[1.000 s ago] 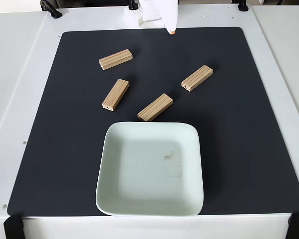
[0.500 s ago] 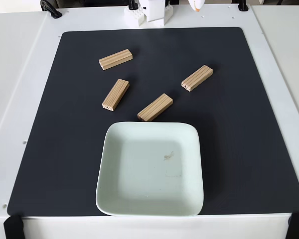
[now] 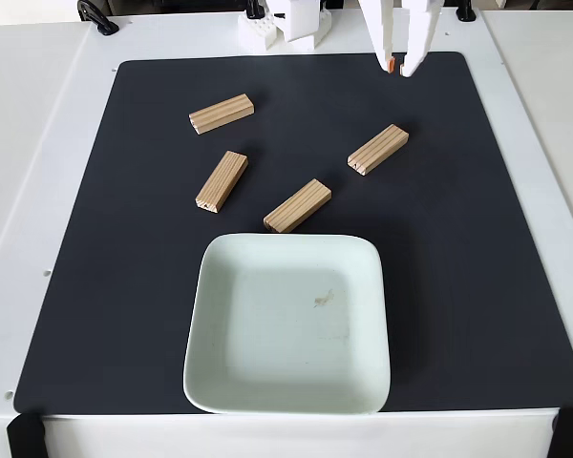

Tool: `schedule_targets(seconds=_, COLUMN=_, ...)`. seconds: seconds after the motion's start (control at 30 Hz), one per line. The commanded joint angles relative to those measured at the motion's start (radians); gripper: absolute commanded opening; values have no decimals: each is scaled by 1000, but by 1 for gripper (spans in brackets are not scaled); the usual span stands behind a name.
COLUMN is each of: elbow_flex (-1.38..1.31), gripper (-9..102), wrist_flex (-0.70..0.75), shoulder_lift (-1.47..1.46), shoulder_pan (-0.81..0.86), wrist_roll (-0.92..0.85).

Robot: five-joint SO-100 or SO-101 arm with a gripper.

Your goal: Pick up the wooden block and place them on the plate.

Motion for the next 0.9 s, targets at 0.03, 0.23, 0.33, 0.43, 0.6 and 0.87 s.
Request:
schedule_targets(seconds=0.03, elbow_flex=43, gripper=24, wrist_flex=0, shoulder_lift=8, shoulder_pan=35, wrist_roll=-130)
schedule_targets(seconds=0.23, elbow_flex=189, gripper=29, wrist_flex=-167, shoulder_lift=2, shoulder_pan=67, wrist_roll=-160)
schedule_targets(seconds=0.33, elbow_flex=272, gripper=29, wrist_flex=-291, shoulder_lift=-2, shoulder_pan=95, wrist_roll=-167)
schedule_targets(seconds=0.43, elbow_flex=345, gripper=28, wrist_flex=-373, shoulder_lift=-2, shoulder_pan=106, wrist_roll=-163)
schedule_targets(seconds=0.6, elbow_flex=423, gripper=27, wrist_flex=-440, shoulder_lift=-5, shoulder_pan=104, wrist_roll=-155)
schedule_targets(seconds=0.87, elbow_flex=423, gripper=27, wrist_flex=-456, shoulder_lift=-60, shoulder_pan=94, wrist_roll=-95)
